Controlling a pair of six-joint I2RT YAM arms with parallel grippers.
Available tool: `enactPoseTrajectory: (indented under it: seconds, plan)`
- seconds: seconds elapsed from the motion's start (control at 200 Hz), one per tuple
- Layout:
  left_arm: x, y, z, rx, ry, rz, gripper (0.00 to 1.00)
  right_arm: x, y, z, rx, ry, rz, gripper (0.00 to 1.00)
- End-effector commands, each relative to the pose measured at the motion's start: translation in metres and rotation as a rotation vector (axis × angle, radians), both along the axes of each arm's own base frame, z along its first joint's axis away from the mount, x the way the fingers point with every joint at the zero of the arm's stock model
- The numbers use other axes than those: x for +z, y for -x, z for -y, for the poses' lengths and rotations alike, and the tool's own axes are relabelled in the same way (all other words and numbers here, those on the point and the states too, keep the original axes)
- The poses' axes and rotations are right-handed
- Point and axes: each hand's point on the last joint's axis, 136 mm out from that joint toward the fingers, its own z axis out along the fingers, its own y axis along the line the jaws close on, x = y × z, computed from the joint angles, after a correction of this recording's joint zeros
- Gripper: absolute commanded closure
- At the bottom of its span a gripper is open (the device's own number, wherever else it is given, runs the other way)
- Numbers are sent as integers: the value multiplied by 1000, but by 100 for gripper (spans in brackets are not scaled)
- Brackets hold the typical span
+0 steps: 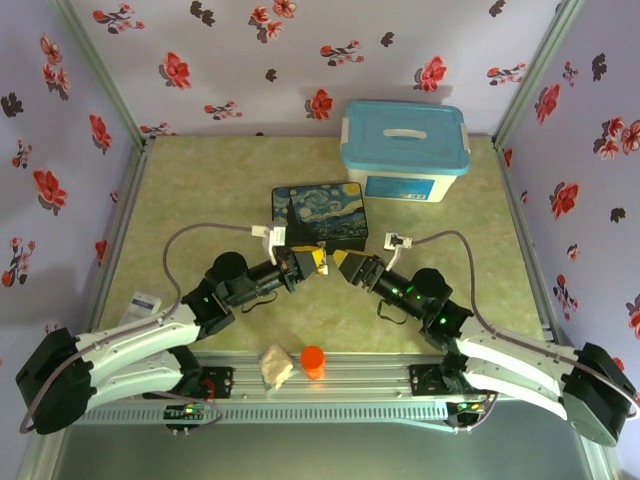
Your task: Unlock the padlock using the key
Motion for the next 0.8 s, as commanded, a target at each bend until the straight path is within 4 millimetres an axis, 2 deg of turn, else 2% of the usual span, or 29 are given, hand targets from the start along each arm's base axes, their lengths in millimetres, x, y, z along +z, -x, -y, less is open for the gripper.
enactPoseTrajectory:
  seconds: [0.0,0.115,0.34,0.505,0.795]
  plan:
    - [36,-3,-2,10,100,56,100,42,8,-10,73,-91,108,28]
    - [41,-4,-1,10,115,50,100,46,13,-17,116,-121,133,43]
    - [45,-4,1,2,130,59,100,56,21,-27,185,-164,160,63]
    - [46,-6,1,6,138,55,100,53,21,-24,179,-180,159,72]
    - [46,-9,5,9,157,50,100,44,19,-27,187,-193,124,76]
